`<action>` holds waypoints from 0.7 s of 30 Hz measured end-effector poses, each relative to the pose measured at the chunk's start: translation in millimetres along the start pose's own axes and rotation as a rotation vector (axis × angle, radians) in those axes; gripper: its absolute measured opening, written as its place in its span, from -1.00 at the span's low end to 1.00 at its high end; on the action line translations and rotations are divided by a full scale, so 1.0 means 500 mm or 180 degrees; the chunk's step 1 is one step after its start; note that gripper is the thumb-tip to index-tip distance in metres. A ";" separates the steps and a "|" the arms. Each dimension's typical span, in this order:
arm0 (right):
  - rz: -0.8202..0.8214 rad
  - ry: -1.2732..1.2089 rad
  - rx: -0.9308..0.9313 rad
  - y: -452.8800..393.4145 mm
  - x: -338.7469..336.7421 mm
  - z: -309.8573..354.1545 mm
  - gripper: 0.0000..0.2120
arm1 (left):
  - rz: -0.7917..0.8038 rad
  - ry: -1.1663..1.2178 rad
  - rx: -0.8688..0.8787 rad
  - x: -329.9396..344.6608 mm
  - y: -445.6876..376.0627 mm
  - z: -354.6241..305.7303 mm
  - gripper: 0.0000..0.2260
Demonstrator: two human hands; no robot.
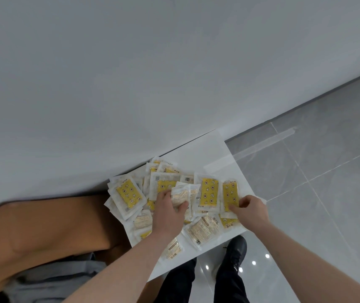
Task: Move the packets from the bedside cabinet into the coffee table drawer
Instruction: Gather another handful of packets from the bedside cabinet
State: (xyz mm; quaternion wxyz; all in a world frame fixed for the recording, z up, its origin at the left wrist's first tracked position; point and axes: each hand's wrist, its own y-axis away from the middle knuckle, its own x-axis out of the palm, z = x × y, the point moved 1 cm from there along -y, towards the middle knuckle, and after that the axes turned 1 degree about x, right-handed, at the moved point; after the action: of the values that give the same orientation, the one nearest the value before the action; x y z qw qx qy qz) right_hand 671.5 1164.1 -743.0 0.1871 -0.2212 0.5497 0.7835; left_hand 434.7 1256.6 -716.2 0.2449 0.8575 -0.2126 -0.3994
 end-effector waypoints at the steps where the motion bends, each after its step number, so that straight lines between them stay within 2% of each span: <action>1: -0.0029 -0.0123 -0.0027 0.006 -0.003 -0.005 -0.77 | -0.0011 -0.0030 0.0014 0.005 -0.005 -0.002 -0.59; 4: 0.0077 -0.0687 -0.0122 0.027 -0.009 -0.002 -0.66 | -0.0108 -0.0175 0.0107 0.015 -0.013 -0.004 -0.63; 6: 0.0281 -0.0898 -0.0238 0.036 -0.003 0.013 -0.54 | -0.0092 -0.0302 0.0101 0.020 -0.014 -0.004 -0.55; 11: 0.0687 -0.0342 -0.0544 0.020 0.038 0.058 -0.22 | -0.0076 -0.0405 0.0020 0.025 -0.024 -0.004 -0.58; 15: 0.0673 0.0232 -0.0541 0.000 0.063 0.075 -0.37 | -0.0029 -0.0377 -0.0123 0.026 -0.042 -0.010 -0.61; 18: 0.0556 0.0172 -0.0467 -0.003 0.076 0.079 -0.51 | 0.0023 -0.0028 -0.0248 0.019 -0.045 -0.010 -0.71; 21: 0.0372 -0.0026 -0.0423 0.005 0.075 0.077 -0.65 | -0.0025 0.0127 -0.0291 0.007 -0.036 -0.007 -0.72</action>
State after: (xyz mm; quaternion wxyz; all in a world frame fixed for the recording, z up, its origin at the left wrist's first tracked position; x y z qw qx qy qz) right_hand 633.6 1201.4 -750.4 0.1282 -0.1975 0.5077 0.8288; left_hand 442.6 1269.6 -726.8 0.2864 0.8540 -0.1859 -0.3925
